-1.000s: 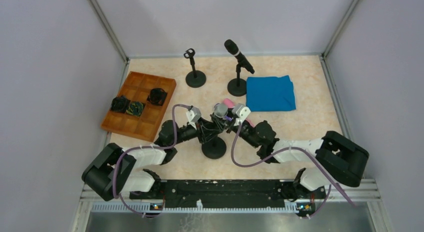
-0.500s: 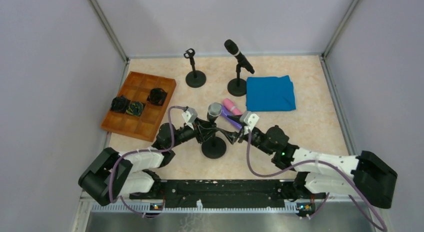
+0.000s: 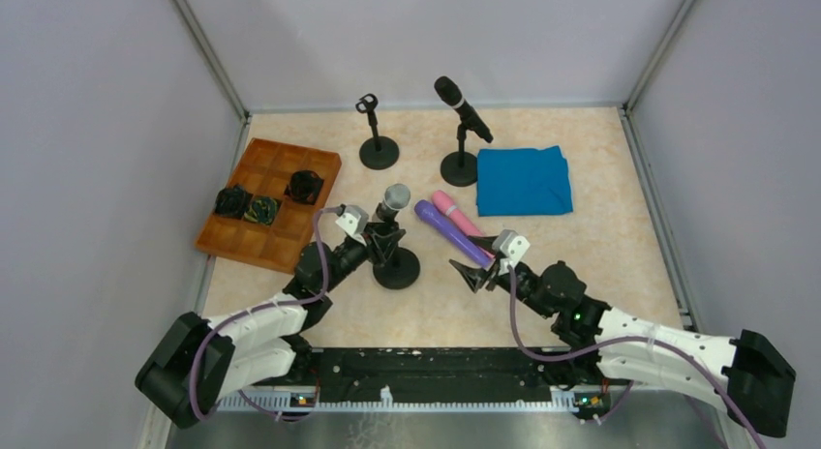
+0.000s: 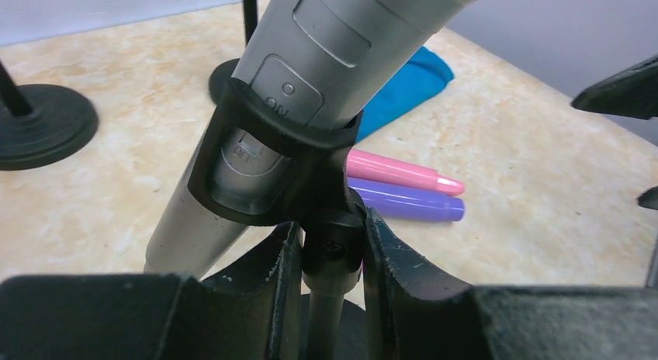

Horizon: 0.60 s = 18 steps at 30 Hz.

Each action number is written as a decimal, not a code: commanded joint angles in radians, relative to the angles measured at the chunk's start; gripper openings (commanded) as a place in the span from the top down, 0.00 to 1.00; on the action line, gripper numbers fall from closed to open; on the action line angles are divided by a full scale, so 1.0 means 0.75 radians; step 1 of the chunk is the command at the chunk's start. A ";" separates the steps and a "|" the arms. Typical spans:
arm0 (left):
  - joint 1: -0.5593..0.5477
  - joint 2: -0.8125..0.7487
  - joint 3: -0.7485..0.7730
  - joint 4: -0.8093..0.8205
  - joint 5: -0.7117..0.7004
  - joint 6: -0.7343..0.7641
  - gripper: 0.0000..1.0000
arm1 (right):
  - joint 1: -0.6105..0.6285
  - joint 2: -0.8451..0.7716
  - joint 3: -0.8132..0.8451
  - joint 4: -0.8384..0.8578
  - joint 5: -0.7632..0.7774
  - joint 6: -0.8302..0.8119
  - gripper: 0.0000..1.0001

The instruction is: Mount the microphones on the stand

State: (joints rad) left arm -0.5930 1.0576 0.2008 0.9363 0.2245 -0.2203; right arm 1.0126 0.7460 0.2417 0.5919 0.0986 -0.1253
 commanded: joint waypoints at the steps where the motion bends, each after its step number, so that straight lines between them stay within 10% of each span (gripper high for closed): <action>1: 0.006 0.000 0.119 0.154 -0.090 0.064 1.00 | 0.012 -0.063 0.000 -0.047 0.106 0.047 0.39; 18: 0.010 0.202 0.359 0.182 -0.072 0.141 1.00 | 0.013 -0.324 0.171 -0.345 0.482 0.047 0.39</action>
State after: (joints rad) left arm -0.5900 1.1847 0.3756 0.9085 0.1928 -0.1600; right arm 1.0126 0.5358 0.2981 0.3744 0.4191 -0.0772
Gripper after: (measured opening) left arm 0.347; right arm 0.609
